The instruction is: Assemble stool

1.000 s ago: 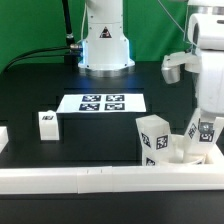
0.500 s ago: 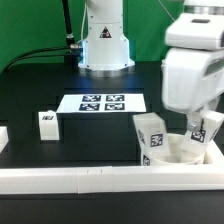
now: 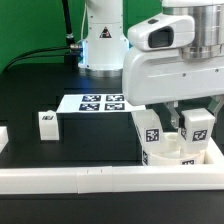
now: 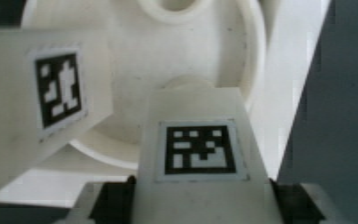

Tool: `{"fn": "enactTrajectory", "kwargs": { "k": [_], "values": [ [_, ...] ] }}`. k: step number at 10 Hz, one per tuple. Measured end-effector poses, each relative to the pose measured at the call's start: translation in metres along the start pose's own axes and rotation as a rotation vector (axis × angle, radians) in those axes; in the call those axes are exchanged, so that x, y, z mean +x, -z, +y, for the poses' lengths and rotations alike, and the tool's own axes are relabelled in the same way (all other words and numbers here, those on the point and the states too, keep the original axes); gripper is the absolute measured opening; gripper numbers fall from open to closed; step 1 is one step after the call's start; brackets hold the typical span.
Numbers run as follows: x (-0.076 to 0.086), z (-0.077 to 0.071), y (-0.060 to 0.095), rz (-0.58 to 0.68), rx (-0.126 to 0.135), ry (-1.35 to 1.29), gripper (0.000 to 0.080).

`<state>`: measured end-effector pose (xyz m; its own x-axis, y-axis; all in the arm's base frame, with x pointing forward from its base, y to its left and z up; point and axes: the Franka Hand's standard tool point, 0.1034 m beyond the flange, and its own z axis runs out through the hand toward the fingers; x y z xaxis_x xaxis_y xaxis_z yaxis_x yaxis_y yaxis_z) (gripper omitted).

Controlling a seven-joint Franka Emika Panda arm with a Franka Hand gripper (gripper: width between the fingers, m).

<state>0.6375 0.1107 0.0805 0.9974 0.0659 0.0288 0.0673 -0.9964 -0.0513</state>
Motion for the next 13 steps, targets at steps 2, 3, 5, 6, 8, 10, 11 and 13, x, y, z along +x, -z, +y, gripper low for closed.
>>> {"fn": "enactTrajectory", "kwargs": {
  "k": [2,3,5,6,8,10,11,13],
  "values": [
    [-0.0002,-0.0007,-0.0003,-0.001,0.001,-0.13,0.0337],
    [-0.0004,-0.0008,-0.0004,-0.001,0.001,-0.197,0.0337],
    [-0.0024,-0.0029,-0.0019,-0.003,0.004,-0.544,0.0337],
    [-0.0026,-0.0024,-0.0018,-0.005,0.006,-0.703,0.0337],
    [-0.0013,0.0039,-0.0027,-0.016,0.058,-1.033,0.0337],
    [-0.0024,0.0029,-0.0038,-0.022,0.057,-1.129,0.0337],
    [-0.0025,0.0029,-0.0041,-0.025,0.058,-1.183,0.0337],
    [-0.0027,0.0032,-0.0043,-0.03,0.057,-1.32,0.0337]
  ]
}}
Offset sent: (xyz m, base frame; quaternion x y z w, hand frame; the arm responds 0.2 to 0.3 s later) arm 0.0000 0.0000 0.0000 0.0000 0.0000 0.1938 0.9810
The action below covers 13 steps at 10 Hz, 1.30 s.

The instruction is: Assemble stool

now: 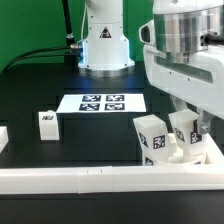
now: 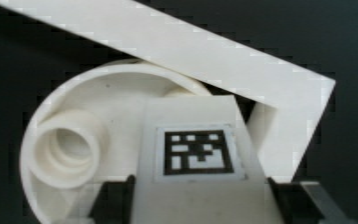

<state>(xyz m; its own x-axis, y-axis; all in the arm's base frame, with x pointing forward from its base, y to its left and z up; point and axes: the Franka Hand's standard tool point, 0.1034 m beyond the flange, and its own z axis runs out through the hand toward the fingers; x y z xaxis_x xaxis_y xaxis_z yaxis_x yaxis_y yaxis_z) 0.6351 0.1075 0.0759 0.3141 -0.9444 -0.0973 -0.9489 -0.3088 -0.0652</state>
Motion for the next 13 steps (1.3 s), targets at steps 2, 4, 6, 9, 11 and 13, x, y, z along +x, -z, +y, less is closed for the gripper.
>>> {"fn": "enactTrajectory", "kwargs": {
  "k": [2,4,6,9,11,13],
  "values": [
    [-0.004,0.001,-0.002,-0.007,0.014,-0.401,0.0337],
    [-0.007,0.001,-0.007,-0.041,0.08,-0.758,0.0337],
    [-0.009,0.001,-0.008,-0.044,0.086,-0.736,0.0337],
    [-0.016,0.0,-0.005,-0.05,0.067,-0.571,0.0561],
    [-0.021,-0.007,0.011,-0.047,0.097,-0.338,0.0646],
    [-0.025,-0.012,0.027,-0.039,0.109,-0.033,0.0646]
  ]
}}
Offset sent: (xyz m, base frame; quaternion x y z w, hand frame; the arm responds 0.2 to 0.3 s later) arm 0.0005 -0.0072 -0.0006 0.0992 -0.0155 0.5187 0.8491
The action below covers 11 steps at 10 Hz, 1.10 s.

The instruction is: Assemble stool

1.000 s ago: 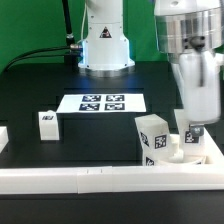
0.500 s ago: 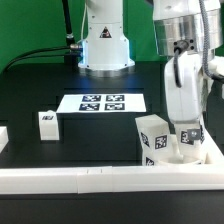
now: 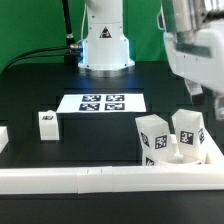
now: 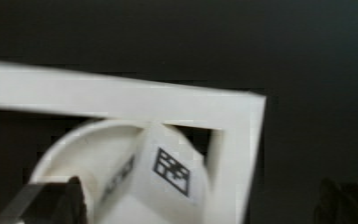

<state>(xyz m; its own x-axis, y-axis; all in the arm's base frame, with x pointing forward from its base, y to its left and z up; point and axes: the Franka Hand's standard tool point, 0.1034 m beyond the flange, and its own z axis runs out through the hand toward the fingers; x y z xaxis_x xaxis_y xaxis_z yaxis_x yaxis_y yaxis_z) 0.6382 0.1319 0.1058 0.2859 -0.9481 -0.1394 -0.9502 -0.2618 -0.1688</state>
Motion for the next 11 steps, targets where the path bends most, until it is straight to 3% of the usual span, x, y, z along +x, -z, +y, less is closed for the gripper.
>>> {"fn": "enactTrajectory", "kwargs": {
  "k": [1,5,6,8,9,11],
  "values": [
    [-0.003,0.001,-0.003,0.0,-0.013,0.106,0.0648],
    [0.0,0.003,-0.003,-0.002,-0.02,0.397,0.0648],
    [0.003,0.002,0.001,-0.027,-0.062,0.619,0.0648],
    [0.003,0.0,0.005,-0.039,-0.079,0.981,0.0648],
    [0.007,0.0,0.005,-0.031,-0.069,1.072,0.0648],
    [0.009,0.0,0.005,-0.028,-0.079,1.178,0.0648]
  ]
}}
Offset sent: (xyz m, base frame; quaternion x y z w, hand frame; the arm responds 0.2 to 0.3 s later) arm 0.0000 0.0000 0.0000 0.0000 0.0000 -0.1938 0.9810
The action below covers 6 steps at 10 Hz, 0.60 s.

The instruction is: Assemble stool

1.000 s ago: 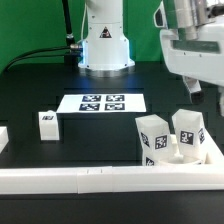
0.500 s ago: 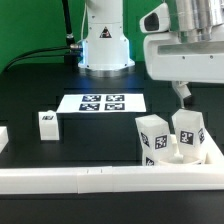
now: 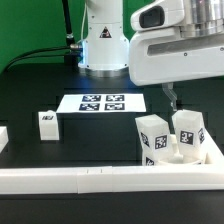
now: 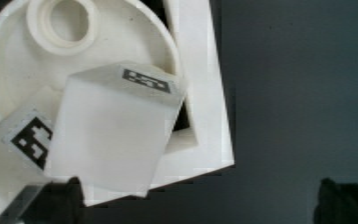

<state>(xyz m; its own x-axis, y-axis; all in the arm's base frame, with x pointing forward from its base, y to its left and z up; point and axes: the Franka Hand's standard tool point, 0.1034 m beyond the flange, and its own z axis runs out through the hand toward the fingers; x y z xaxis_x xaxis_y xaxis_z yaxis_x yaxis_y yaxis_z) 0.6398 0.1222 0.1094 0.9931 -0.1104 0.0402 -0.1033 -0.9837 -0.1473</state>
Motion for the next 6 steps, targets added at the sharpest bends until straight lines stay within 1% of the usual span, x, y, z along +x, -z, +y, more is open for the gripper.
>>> {"fn": "enactTrajectory", "kwargs": {
  "k": [2,3,4,5,6],
  "values": [
    [0.0,0.002,0.0,-0.001,-0.012,0.115,0.0648],
    [0.0,0.003,-0.002,-0.008,-0.057,0.338,0.0648],
    [-0.001,0.004,-0.003,-0.018,-0.079,0.515,0.0648],
    [0.0,0.006,-0.007,-0.041,-0.108,0.68,0.0648],
    [0.0,0.007,-0.015,-0.071,-0.126,0.802,0.0648]
  ]
}}
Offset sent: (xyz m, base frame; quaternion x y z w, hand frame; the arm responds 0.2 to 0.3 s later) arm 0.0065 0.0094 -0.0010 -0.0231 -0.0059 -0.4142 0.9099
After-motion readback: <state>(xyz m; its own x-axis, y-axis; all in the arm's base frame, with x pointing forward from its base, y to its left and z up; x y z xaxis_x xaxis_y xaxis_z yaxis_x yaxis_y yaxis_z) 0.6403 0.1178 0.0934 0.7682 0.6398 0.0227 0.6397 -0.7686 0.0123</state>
